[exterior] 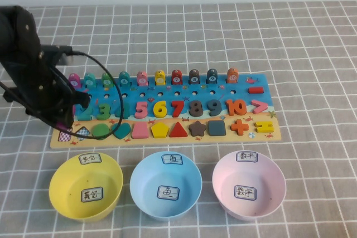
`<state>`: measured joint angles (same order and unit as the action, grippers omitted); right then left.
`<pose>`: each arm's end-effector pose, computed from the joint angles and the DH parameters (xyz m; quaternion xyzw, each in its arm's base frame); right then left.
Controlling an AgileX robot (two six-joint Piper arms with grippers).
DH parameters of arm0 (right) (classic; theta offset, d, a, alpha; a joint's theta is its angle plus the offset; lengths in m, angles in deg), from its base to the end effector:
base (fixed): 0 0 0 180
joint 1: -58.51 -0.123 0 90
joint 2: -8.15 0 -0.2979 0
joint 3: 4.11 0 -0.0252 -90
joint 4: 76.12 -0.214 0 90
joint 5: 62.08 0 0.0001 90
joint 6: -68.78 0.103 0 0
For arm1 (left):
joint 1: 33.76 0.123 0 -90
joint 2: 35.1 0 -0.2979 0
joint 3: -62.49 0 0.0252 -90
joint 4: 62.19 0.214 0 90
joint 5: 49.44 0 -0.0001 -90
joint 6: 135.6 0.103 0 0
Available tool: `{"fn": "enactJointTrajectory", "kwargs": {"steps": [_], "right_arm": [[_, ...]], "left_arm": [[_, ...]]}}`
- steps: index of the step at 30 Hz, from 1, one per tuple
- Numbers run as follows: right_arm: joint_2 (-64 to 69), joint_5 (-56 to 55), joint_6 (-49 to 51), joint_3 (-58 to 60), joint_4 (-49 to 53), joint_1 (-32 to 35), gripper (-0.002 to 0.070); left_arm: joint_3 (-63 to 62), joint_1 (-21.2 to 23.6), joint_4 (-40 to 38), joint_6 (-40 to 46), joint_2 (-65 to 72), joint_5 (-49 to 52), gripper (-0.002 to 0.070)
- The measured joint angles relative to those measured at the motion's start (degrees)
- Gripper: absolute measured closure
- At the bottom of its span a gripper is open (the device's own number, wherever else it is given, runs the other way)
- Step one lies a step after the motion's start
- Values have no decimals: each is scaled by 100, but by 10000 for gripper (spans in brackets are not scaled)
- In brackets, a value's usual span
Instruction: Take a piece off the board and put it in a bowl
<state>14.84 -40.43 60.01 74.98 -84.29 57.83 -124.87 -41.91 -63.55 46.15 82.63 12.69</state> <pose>0.0138 0.0056 0.1680 -0.0285 0.8044 0.0186 0.5931 0.3574 -0.0534 0.2337 0.0813 0.9945 -0.0145 0.0647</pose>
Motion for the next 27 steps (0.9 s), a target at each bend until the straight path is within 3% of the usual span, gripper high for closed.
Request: {"fn": "enactJointTrajectory", "kwargs": {"steps": [10,27], "right_arm": [[0,0,0,0,0,0,694],[0,0,0,0,0,0,694]], "left_arm": [[268,-309,0,10,-1372,271,487],[2734,-946,-371,10,-3650,86,487]]}}
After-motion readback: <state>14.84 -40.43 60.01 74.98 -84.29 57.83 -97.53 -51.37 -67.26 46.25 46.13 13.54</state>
